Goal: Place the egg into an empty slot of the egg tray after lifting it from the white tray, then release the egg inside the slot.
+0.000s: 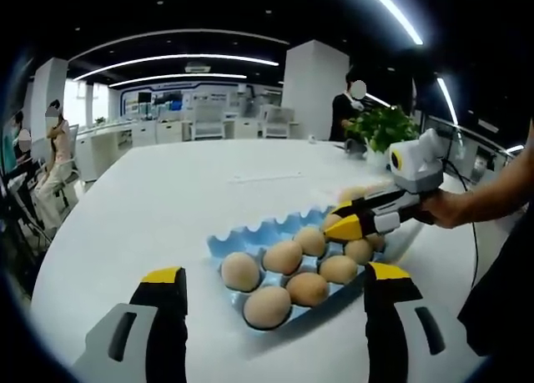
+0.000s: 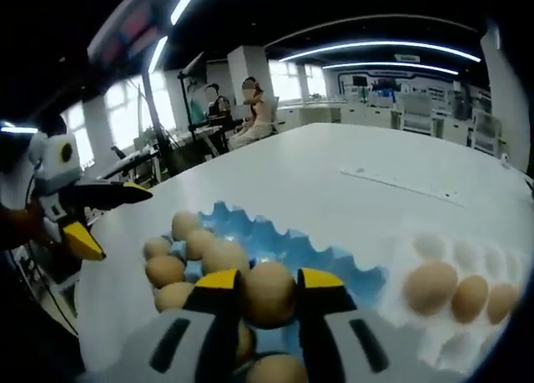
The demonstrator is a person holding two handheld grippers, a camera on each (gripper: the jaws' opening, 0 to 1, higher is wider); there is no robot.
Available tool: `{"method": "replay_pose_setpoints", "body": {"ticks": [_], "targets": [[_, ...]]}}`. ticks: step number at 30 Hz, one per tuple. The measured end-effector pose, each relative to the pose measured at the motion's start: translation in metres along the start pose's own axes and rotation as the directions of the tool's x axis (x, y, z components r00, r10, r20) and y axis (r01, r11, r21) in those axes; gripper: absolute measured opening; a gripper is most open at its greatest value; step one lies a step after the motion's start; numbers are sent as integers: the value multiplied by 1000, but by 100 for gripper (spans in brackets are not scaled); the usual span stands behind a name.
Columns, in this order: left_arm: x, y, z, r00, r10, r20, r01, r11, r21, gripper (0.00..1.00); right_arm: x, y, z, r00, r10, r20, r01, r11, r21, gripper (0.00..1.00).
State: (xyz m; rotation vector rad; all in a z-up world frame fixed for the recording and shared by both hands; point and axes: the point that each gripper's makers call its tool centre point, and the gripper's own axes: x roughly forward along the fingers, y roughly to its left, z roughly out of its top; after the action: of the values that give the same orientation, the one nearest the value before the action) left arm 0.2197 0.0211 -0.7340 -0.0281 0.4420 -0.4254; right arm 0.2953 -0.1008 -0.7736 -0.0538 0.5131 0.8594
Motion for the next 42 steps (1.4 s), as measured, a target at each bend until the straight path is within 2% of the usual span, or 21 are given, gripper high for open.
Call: {"method": "replay_pose_setpoints", "body": {"ticks": [11,18,22,30,38,39,40,42], "targets": [[-1,0,4,1000,7,11,-7,1000,10,88,-1,0,0,1000,2,3,-2,1000,2,27],[-2,-2,4,1000,3,12,-4,1000,8,88,-12,-2,2,1000,-5,29,4,1000,29,28],[-1,-4,4,1000,-3,11,3,1000,7,87,-26,-14,8,996,-46,75,43,998,34,28],[1,-5,8,1000,-3,20,3,1000,-1,87,-49,-39,7,988,-114,101,107,991,76,27],[0,-2,5,1000,0,15,0,1000,-2,86,-86,-86,-4,960,-262,104,251,962,105,27],[0,-1,5,1000,0,15,0,1000,-2,86,-99,-99,-7,945,-307,110,295,948,119,27],[0,-1,5,1000,1,16,-1,1000,-3,87,-102,-103,-7,941,-318,112,305,945,122,27],[0,0,5,1000,-1,17,1,1000,-4,86,-120,-122,-11,917,-383,112,369,920,131,27]]}}
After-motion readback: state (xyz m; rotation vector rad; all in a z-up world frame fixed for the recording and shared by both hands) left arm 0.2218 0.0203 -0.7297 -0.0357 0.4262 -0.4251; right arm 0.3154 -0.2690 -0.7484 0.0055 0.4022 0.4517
